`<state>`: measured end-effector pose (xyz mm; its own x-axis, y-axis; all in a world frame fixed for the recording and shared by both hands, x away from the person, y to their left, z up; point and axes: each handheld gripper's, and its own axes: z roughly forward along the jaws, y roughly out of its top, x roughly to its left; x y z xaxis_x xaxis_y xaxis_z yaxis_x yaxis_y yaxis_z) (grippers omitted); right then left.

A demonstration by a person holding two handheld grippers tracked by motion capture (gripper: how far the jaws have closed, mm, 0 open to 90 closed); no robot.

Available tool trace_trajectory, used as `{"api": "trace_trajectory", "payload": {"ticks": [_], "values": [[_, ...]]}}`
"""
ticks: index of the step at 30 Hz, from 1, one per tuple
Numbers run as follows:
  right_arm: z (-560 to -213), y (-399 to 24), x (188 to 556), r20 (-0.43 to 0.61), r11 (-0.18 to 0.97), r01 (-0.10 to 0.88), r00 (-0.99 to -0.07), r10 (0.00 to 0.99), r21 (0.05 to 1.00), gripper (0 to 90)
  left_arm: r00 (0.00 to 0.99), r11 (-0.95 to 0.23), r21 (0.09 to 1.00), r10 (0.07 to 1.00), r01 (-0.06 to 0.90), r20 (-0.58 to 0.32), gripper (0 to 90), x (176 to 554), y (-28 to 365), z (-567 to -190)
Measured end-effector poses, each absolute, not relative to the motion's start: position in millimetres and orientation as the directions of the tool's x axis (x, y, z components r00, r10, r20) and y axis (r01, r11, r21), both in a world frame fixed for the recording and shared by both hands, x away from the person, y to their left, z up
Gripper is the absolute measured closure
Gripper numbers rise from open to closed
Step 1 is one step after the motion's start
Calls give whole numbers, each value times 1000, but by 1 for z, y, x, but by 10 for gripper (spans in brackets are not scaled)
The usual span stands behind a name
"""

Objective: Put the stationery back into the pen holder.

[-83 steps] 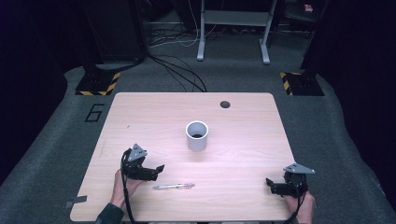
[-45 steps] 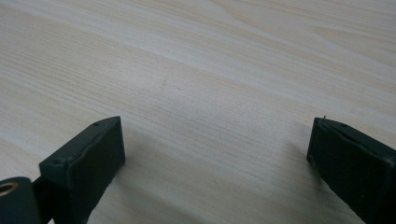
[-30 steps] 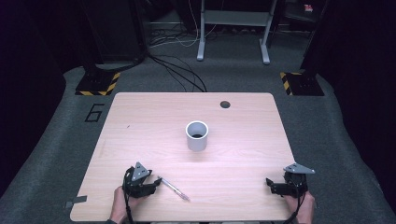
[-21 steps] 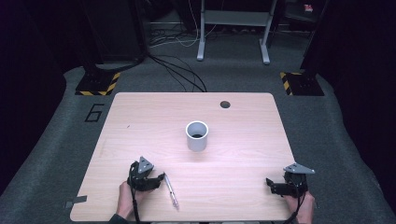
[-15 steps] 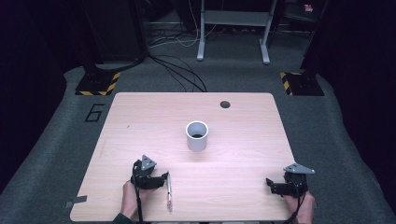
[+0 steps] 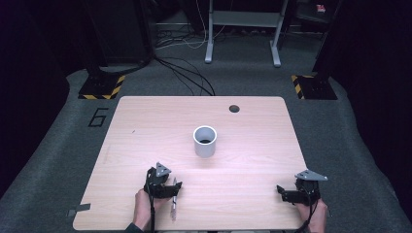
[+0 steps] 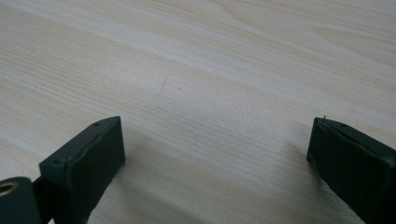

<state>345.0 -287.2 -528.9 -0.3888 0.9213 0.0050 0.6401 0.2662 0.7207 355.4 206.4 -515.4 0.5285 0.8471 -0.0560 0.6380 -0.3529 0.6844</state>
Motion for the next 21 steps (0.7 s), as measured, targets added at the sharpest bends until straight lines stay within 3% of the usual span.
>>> {"api": "trace_trajectory", "payload": {"ticks": [7, 21], "values": [[-529, -287, 345, 3, 265, 639, -386, 923, 723, 38, 586, -455, 656, 810, 602, 24, 578, 357, 200, -512], [-529, -288, 345, -3, 271, 634, -390, 921, 725, 41, 612, -477, 649, 790, 593, 22, 768, 361, 203, -510]]}}
